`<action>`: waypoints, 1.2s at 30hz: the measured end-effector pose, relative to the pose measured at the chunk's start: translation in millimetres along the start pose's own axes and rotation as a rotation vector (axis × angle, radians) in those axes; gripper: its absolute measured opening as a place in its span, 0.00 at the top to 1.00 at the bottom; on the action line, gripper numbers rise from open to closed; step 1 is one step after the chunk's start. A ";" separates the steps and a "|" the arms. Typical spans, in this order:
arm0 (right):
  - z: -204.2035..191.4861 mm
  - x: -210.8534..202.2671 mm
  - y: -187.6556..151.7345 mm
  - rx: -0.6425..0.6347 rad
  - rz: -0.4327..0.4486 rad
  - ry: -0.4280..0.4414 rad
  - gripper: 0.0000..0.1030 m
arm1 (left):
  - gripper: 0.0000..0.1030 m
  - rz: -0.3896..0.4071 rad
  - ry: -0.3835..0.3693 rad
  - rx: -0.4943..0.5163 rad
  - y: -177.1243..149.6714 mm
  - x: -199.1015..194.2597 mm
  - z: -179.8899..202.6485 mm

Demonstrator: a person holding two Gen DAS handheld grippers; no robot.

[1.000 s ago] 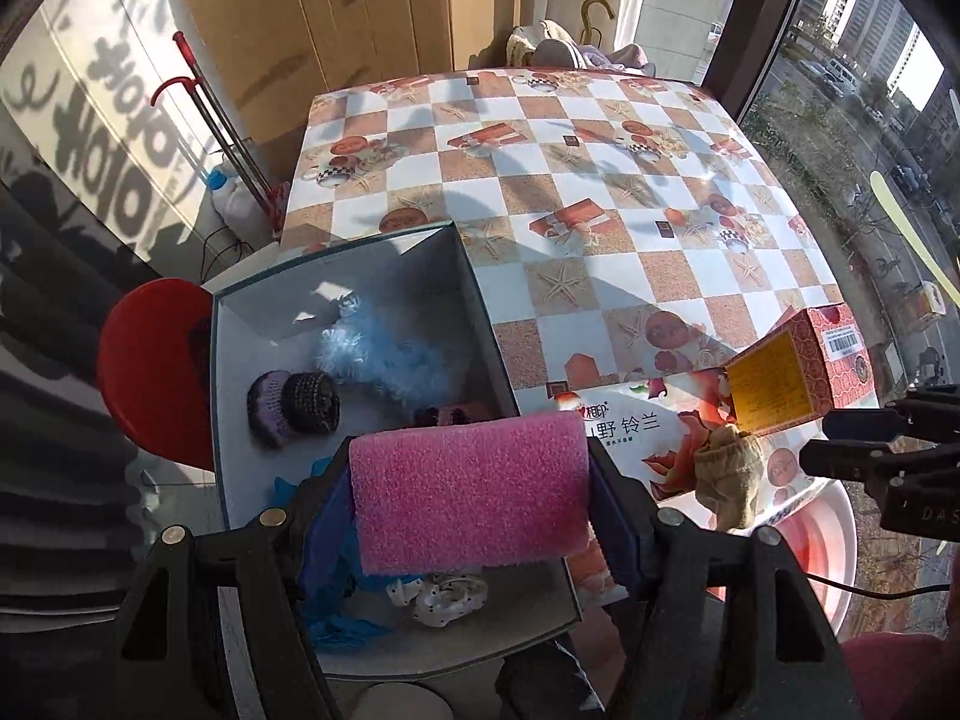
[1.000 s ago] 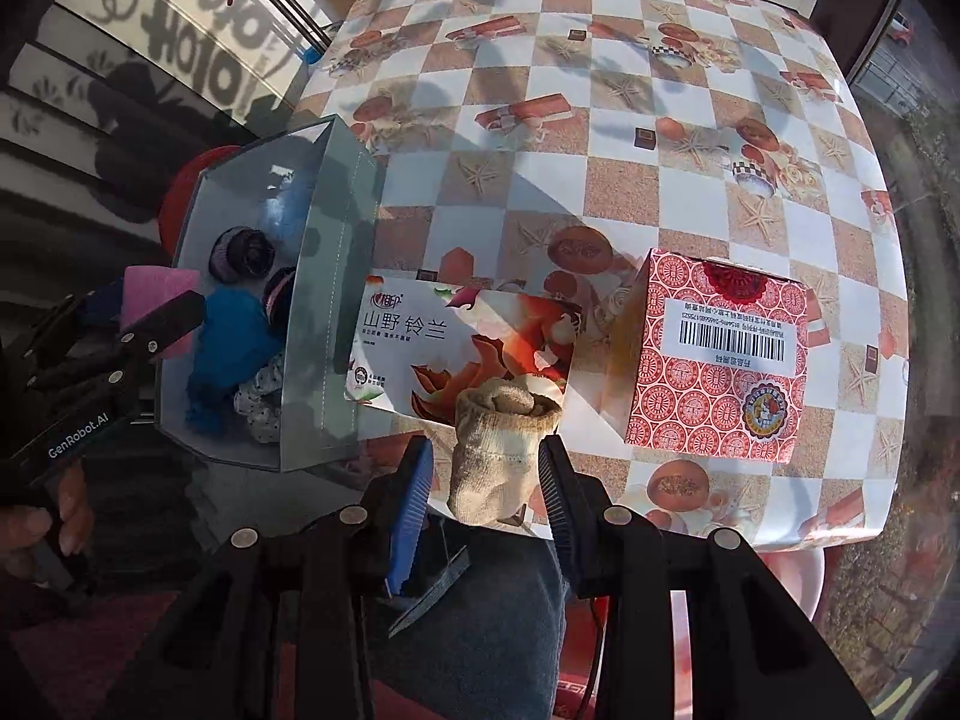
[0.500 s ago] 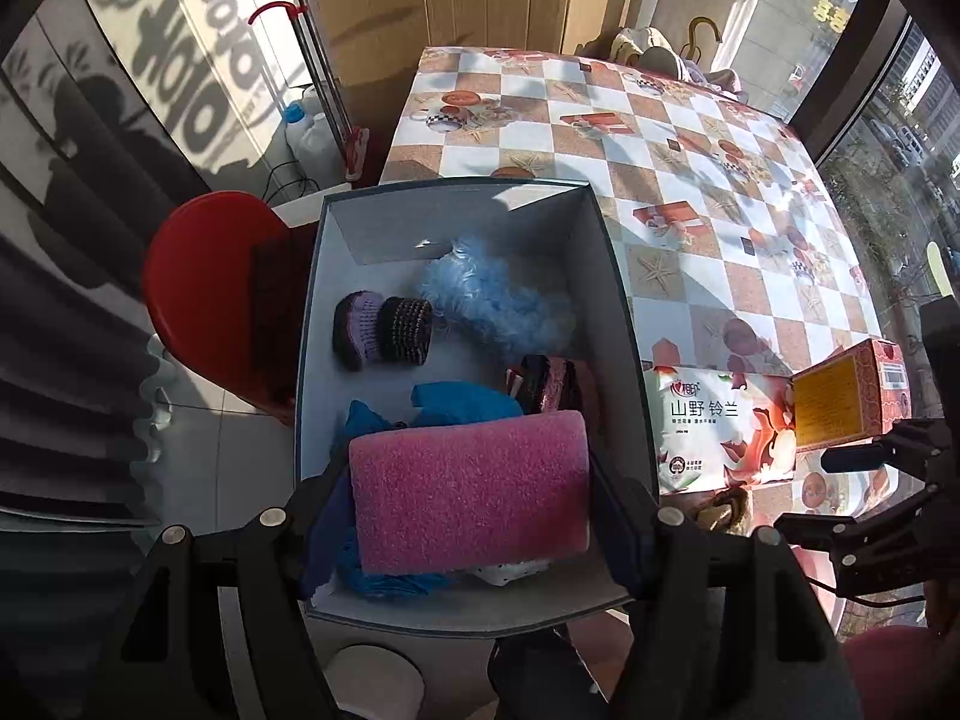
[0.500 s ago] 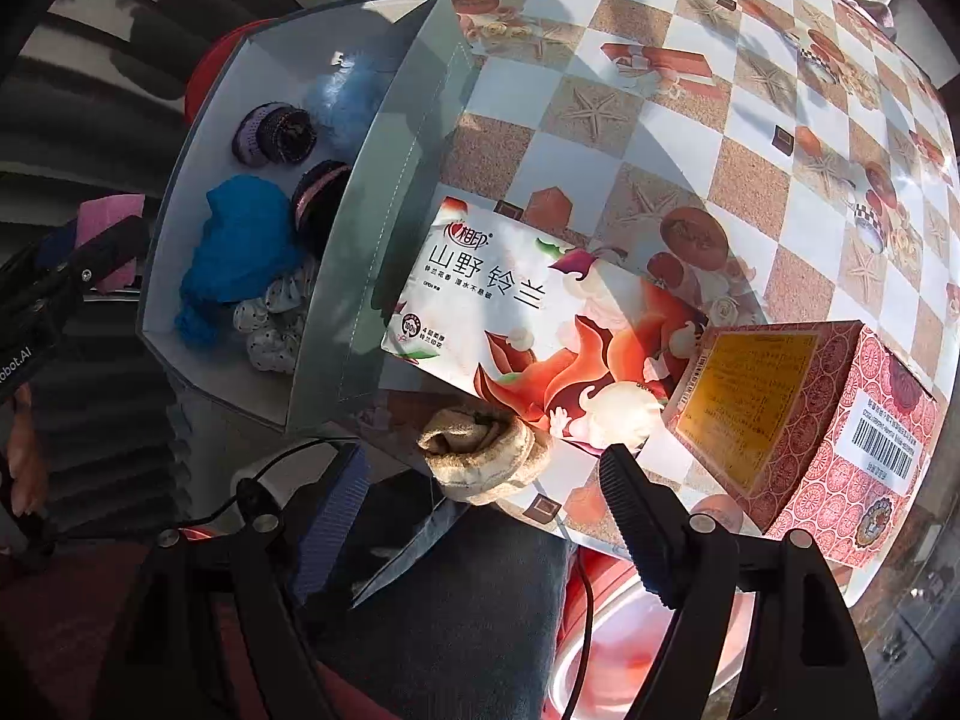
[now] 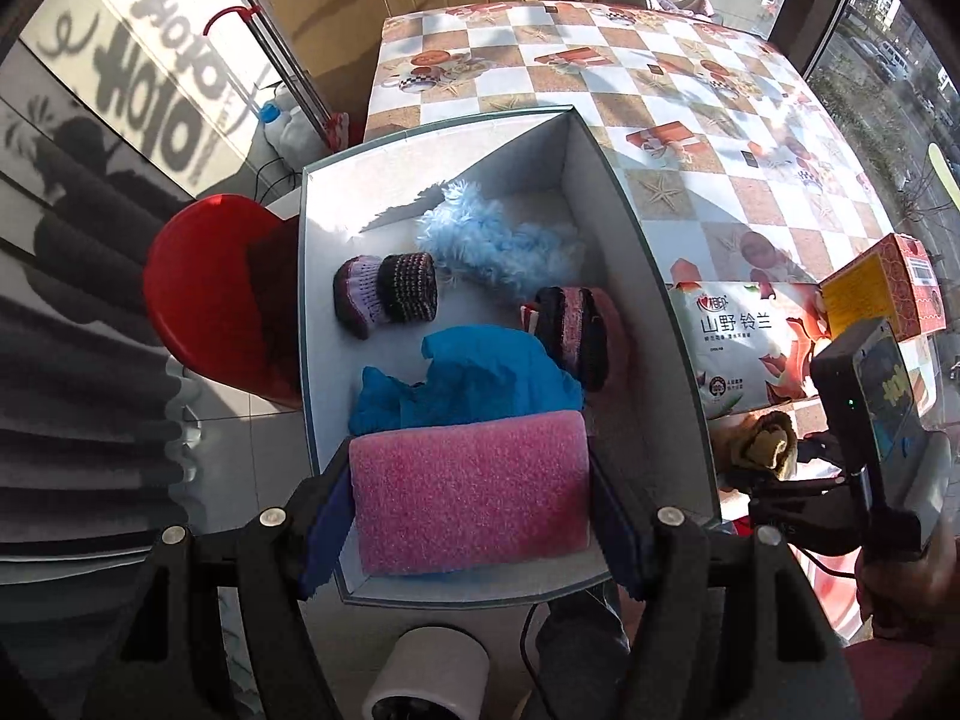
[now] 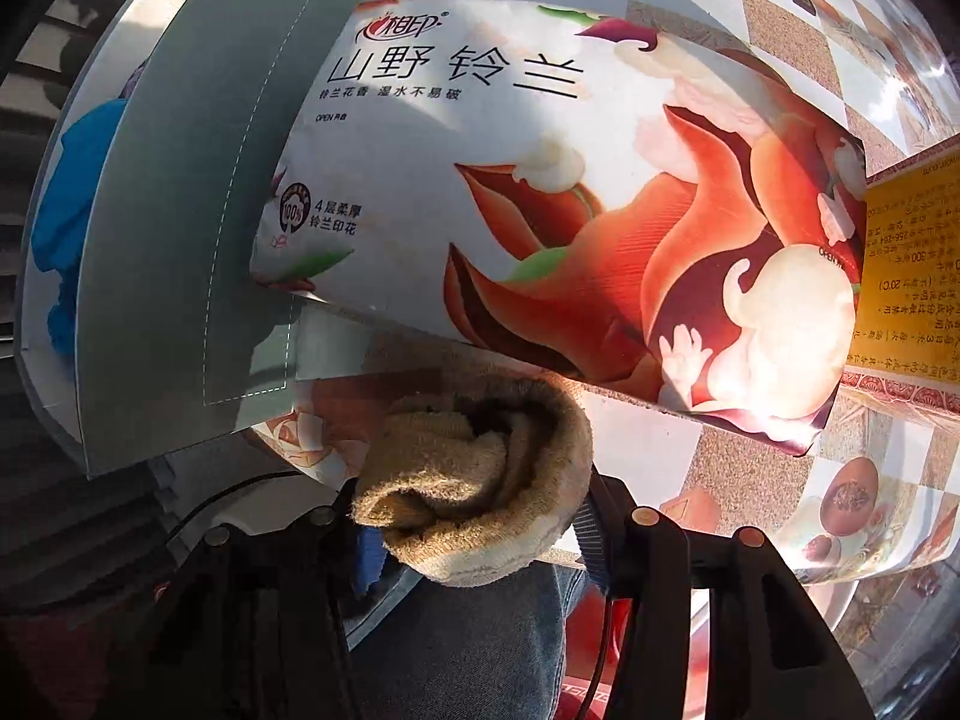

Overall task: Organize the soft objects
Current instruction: 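Lower the sponge and sock into the box and open both tools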

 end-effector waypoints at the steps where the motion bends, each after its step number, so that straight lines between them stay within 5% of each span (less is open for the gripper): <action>1: 2.1 -1.9 -0.8 0.012 0.009 -0.001 0.68 | 0.28 0.001 0.004 -0.004 -1.6 -0.5 -2.0; 3: 7.6 -12.5 -4.5 0.032 0.027 0.048 0.76 | 0.28 0.005 0.006 -0.020 -3.7 -1.7 -6.6; 9: 13.6 -83.0 -14.1 0.008 0.137 0.083 0.76 | 0.28 0.019 -0.024 -0.108 -2.0 -4.4 -15.9; 17: -46.4 -177.0 22.3 -0.145 0.281 0.092 0.76 | 0.28 0.050 -0.051 -0.193 7.9 -12.9 -22.6; 27: -125.3 -194.7 57.4 -0.296 0.294 0.096 0.76 | 0.28 0.057 -0.051 -0.298 16.1 -14.7 -38.4; 36: -144.0 -194.3 73.9 -0.351 0.262 0.079 0.76 | 0.28 0.045 -0.059 -0.355 23.3 -10.6 -47.0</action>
Point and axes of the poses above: each gripper's, at about its wrist camera, not at the fingertips, and x roughly the way its jaws point, z to its right, y to its top, the point moved 3 cm from there along x, roughly the way its jaws point, and after that the axes turned 10 degrees about -z, right-handed, at the moved point
